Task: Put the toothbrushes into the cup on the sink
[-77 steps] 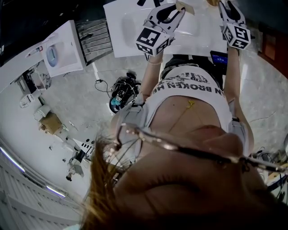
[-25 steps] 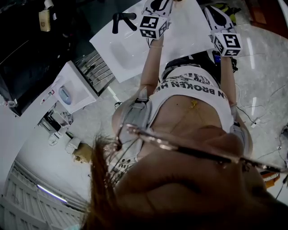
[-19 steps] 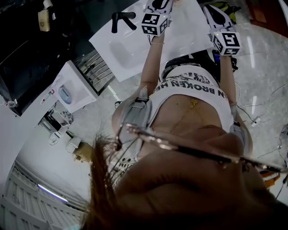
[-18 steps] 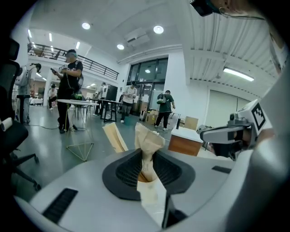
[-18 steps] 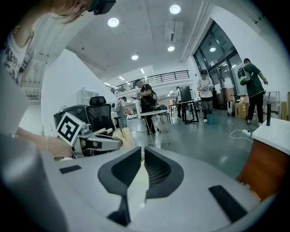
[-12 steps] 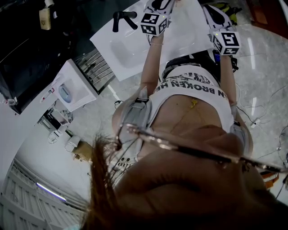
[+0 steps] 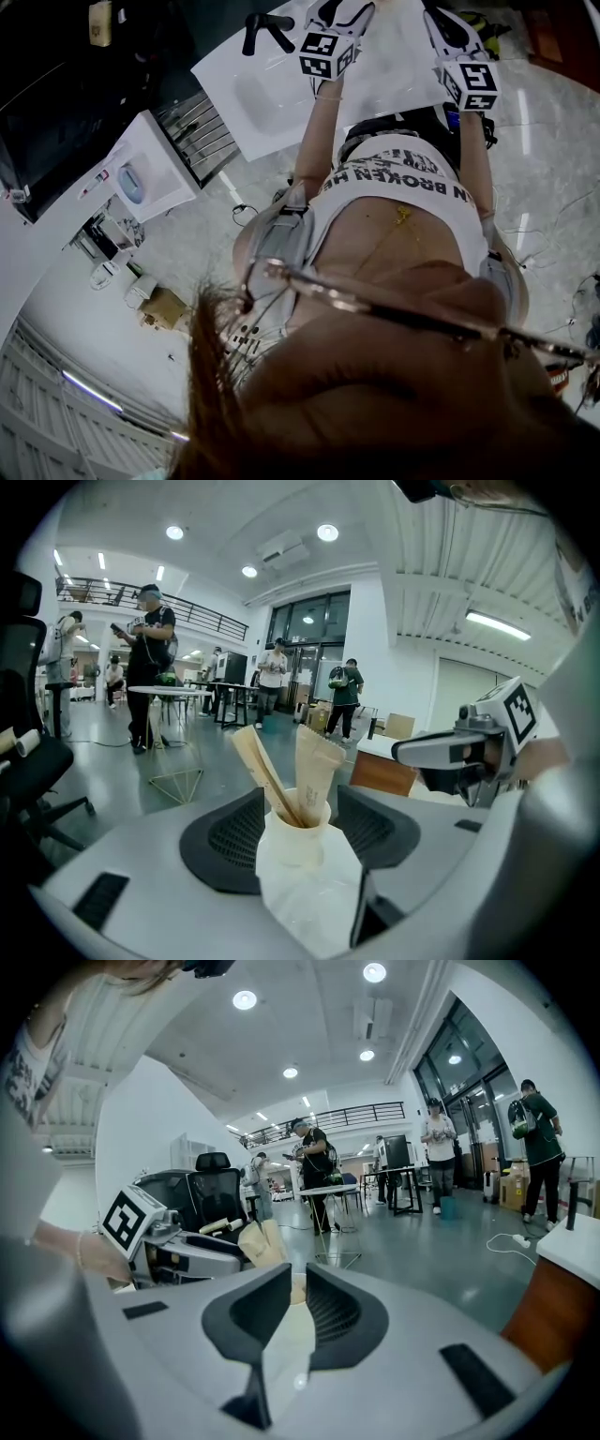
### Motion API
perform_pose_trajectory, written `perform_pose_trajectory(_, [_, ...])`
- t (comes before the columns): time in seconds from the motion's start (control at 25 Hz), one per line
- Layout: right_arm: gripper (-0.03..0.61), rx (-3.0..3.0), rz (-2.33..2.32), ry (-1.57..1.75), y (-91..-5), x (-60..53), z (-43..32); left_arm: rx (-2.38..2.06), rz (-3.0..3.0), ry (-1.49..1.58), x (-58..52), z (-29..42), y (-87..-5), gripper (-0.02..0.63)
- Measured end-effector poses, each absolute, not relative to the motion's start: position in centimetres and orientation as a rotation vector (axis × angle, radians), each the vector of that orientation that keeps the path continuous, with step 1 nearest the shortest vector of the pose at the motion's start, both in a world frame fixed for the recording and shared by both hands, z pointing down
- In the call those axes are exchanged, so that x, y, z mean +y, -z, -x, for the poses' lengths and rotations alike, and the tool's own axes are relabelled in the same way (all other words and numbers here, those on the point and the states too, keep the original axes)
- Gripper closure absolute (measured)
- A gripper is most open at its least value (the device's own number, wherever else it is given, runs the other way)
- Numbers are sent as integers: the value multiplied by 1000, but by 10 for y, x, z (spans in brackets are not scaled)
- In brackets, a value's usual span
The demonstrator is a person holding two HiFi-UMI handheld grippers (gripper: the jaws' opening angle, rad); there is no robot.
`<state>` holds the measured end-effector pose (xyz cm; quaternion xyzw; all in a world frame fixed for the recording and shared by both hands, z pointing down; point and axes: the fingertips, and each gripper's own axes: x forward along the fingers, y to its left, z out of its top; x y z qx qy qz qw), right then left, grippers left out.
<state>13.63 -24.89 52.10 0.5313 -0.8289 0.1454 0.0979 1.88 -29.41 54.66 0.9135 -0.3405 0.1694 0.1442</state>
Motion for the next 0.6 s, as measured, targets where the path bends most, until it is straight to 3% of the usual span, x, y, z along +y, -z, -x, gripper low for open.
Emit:
perform_pose_trajectory(0.16, [537,-2464,-1553,-415,-517,-251,-127,-960,-2652,-446,-283,-19,-534,403])
perform_pose_trajectory(0.28, [537,-2481,-1523,-389,-512,-251,-116,-936,-2678,-379,-271,-20,-519,538])
perform_pose_trajectory(0.36, [537,-2498,-1492,-355,-508,-250,-108,-925,-2691,-328,-264,-22,-508,582])
perform_pose_trajectory(0.6, [541,-2539,-1412,-280,-496,-246,-84,-923,-2710,-254,-249,-27,-485,600])
